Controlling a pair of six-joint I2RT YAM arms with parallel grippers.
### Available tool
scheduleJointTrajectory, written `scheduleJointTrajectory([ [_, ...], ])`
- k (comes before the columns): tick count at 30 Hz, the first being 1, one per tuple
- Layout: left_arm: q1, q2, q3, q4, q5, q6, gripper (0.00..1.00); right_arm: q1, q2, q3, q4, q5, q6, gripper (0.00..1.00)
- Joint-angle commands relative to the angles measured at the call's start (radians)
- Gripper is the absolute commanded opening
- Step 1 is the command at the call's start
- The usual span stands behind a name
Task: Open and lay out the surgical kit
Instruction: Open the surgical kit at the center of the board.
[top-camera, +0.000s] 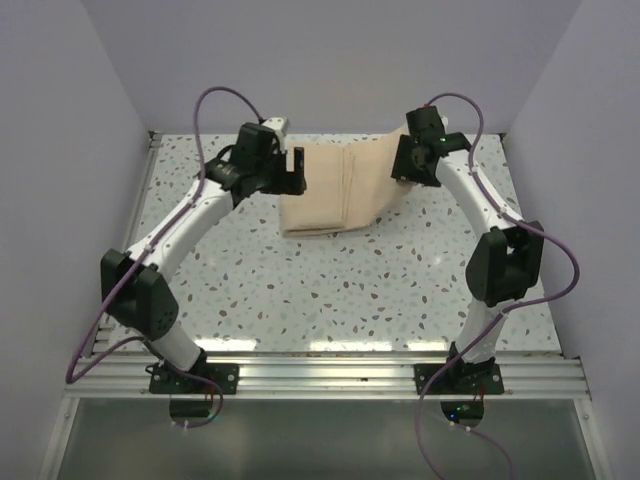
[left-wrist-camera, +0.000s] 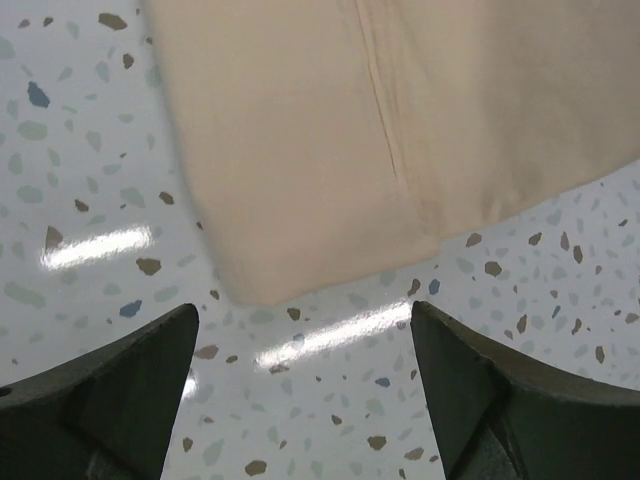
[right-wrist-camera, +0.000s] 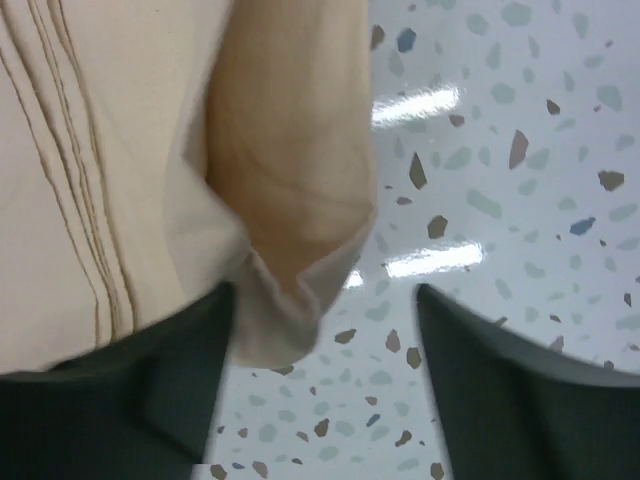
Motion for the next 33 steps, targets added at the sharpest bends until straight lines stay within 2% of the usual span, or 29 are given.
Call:
scheduleJointTrajectory([
  [1,-0.12,0.186,0.157,-0.044,-0.151,0.058,0.91,-0.004,0.009,-0.062,-0.101,0.112,0.042,0.98],
  [3,-0.162,0.271,0.257,-0.085,-0.229,0.067,0.91,-0.024,0.014,-0.097,-0.177,0.148,0.07,0.98],
  [6,-0.226,0.421,0.378,-0.131,-0.283,0.063,0.91,-0.063,-0.035,-0.187,-0.183,0.148,0.085,0.98],
  [11,-0.335,0.613,0.525,-0.187,-0.366,0.073,0.92,-0.09,-0.21,-0.283,-0.168,0.15,0.068,0.98],
  [15,-0.383,0.702,0.559,-0.254,-0.479,0.043,0.93,-0.092,-0.29,-0.307,-0.186,0.139,0.056,0.98],
  [20,-0.384,0.747,0.529,-0.254,-0.53,0.003,0.91,-0.094,-0.348,-0.318,-0.2,0.127,0.044,0.98],
  [23,-0.384,0.779,0.548,-0.259,-0.533,0.003,0.81,-0.094,-0.365,-0.323,-0.197,0.12,0.041,0.98],
  [24,-0.384,0.785,0.554,-0.26,-0.539,0.004,0.69,-0.092,-0.365,-0.323,-0.195,0.119,0.041,0.98],
  [26,-0.381,0.79,0.57,-0.26,-0.541,0.007,0.6,-0.092,-0.36,-0.324,-0.198,0.108,0.039,0.98],
  [29,-0.368,0.779,0.597,-0.262,-0.539,0.01,0.36,-0.094,-0.351,-0.329,-0.195,0.094,0.044,0.98],
  [30,-0.363,0.773,0.602,-0.262,-0.539,0.011,0.19,-0.092,-0.35,-0.33,-0.195,0.09,0.045,0.98],
  [32,-0.348,0.748,0.625,-0.266,-0.527,0.006,0.0,-0.092,-0.342,-0.327,-0.192,0.079,0.045,0.98],
  [33,-0.334,0.727,0.636,-0.269,-0.513,0.003,0.0,-0.092,-0.337,-0.323,-0.192,0.078,0.045,0.98],
])
